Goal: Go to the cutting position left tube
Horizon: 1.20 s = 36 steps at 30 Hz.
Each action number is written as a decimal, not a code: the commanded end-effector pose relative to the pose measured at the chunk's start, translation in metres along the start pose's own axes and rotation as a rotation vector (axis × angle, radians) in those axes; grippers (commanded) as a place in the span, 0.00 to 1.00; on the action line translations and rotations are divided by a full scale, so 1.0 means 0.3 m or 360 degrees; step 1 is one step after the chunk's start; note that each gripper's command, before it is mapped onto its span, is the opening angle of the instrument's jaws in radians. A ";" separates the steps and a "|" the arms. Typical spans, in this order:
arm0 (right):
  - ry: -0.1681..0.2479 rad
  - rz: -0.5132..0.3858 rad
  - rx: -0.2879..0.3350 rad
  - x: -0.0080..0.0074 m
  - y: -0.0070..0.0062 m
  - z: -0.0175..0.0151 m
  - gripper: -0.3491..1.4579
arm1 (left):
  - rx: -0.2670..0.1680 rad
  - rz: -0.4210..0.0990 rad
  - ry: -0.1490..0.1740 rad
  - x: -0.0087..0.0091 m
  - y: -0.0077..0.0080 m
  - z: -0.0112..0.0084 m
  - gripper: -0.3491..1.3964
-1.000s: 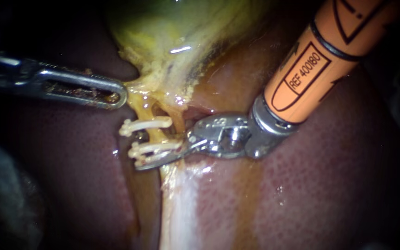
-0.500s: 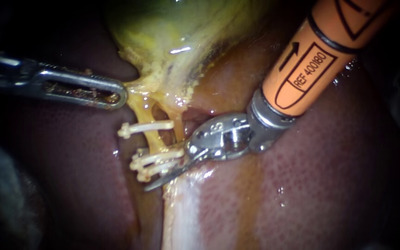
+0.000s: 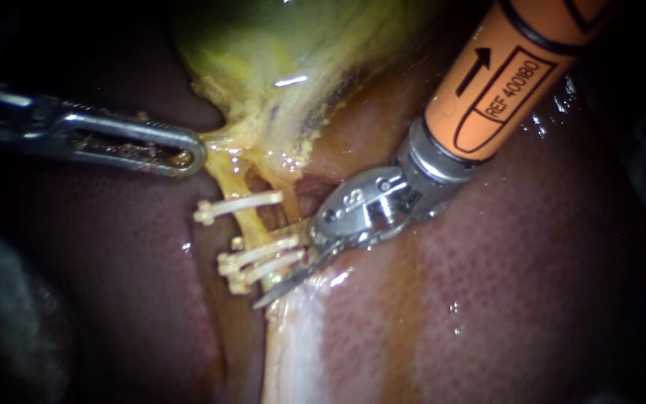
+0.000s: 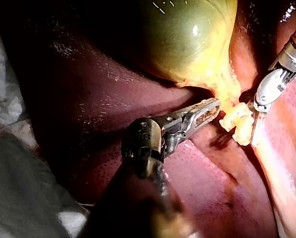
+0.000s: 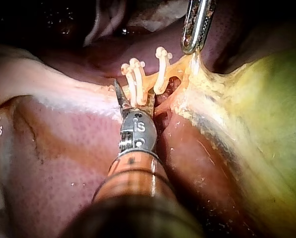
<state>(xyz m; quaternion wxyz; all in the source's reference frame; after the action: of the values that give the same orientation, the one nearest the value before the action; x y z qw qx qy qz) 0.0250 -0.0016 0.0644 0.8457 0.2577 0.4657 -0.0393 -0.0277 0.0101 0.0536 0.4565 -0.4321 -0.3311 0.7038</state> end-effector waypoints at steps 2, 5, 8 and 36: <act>0.0000 0.0003 -0.0001 -0.0006 0.0005 -0.001 0.99 | 0.0000 0.0000 0.0000 0.0000 0.0000 0.0000 0.00; 0.0001 0.0006 -0.0002 -0.0009 0.0012 -0.002 0.99 | 0.0000 0.0000 0.0000 0.0000 0.0000 0.0000 0.00; 0.0062 0.0085 0.0002 -0.0010 0.0016 -0.002 0.99 | 0.0000 0.0000 0.0000 0.0000 0.0000 0.0000 0.00; 0.0256 0.0857 0.0182 -0.0002 0.0007 -0.003 0.99 | 0.0000 0.0001 0.0000 -0.0003 -0.0001 -0.0002 0.00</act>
<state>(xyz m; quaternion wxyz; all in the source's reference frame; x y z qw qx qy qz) 0.0243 -0.0009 0.0641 0.7688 0.4234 0.4432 0.1821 -0.0276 0.0101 0.0536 0.4564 -0.4322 -0.3310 0.7038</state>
